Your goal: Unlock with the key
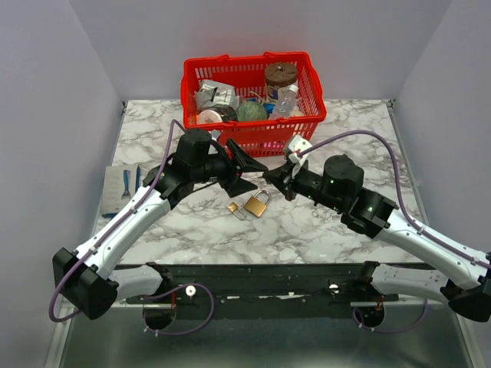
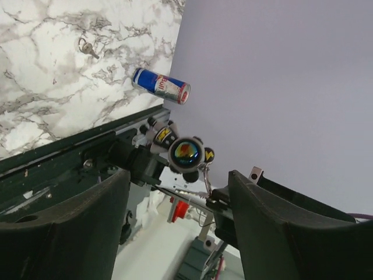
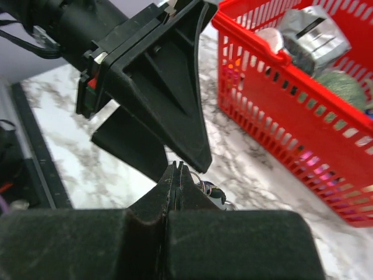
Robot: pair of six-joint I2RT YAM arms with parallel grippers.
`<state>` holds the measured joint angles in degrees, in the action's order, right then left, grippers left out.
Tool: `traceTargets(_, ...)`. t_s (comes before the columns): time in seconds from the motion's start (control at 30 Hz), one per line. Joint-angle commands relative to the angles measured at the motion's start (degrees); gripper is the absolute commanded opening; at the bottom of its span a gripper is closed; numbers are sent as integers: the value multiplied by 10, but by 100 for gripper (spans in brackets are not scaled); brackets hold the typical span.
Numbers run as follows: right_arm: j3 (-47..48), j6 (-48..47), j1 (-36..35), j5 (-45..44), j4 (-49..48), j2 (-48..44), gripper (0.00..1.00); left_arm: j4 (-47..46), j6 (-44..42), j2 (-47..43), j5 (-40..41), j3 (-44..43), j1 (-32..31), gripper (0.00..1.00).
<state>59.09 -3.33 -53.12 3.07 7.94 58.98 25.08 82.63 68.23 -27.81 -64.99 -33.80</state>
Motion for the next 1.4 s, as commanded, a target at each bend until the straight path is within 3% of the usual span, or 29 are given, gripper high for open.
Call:
traceTargets(0.0,10,-83,-32,-97,-43,14,1,8,57,-6,-37,15,1,70)
traceTargets(0.37,-5,-154,-59,-131,-64,15,1,0,68,9,-42,19,3,50)
traceTargets(1.07,-51,-232,-102,-100,-36,-19,1,-9,75,5,-11,34,7,0)
traceTargets(1.37,-54,-212,-124,-123,-18,-15,6,-42,55,-3,19,50,7,0)
